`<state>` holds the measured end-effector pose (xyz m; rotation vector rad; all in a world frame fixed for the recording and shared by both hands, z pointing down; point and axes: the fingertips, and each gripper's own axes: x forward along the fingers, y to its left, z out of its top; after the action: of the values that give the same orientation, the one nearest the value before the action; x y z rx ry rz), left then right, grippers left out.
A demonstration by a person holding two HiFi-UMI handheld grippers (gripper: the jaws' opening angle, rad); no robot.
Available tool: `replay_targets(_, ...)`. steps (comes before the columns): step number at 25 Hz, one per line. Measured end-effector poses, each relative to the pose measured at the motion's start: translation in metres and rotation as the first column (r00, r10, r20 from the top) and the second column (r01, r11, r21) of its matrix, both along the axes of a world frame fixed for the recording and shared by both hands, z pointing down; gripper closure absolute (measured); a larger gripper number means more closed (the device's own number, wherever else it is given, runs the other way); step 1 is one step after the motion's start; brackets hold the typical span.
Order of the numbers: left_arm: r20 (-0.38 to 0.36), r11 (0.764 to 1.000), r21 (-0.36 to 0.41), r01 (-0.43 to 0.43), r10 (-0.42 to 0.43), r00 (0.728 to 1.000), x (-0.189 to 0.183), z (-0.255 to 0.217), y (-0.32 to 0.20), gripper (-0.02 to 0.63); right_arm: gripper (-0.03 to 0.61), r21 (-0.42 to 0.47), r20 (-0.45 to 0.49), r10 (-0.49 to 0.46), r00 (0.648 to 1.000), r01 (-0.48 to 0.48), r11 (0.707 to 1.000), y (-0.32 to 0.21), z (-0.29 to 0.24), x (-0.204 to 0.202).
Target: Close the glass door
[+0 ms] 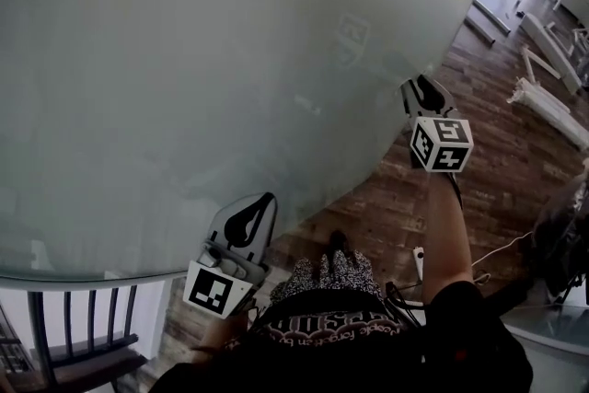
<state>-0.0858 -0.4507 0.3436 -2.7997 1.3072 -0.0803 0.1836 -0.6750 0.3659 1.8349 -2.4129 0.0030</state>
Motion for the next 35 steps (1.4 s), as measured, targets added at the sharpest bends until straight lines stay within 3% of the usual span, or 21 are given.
replay_targets(10,-0.018,0.994,0.025,-0.110,0.111,0.994,-0.007,-0.004,0.063,0.612,0.474,0.000,0.016,0.178,0.984,-0.178,0.984,0.067,-0.002,0.037)
replay_targets(17,-0.047,0.978,0.033,-0.208,0.209,0.977,0.004,0.001,0.105,0.612,0.474,-0.003,0.005,0.245,0.970,-0.245,0.970,0.114,0.000,0.061)
replay_targets(20,-0.034,0.974,-0.001,-0.228,0.227,0.973,0.002,0.007,0.115,0.612,0.474,-0.014,0.007,0.281,0.960,-0.281,0.960,0.139,0.008,0.067)
replay_targets(35,-0.028,0.966,0.000,-0.259,0.259,0.965,0.048,-0.012,0.167,0.612,0.474,0.028,0.027,0.444,0.895,-0.445,0.895,0.275,0.001,0.106)
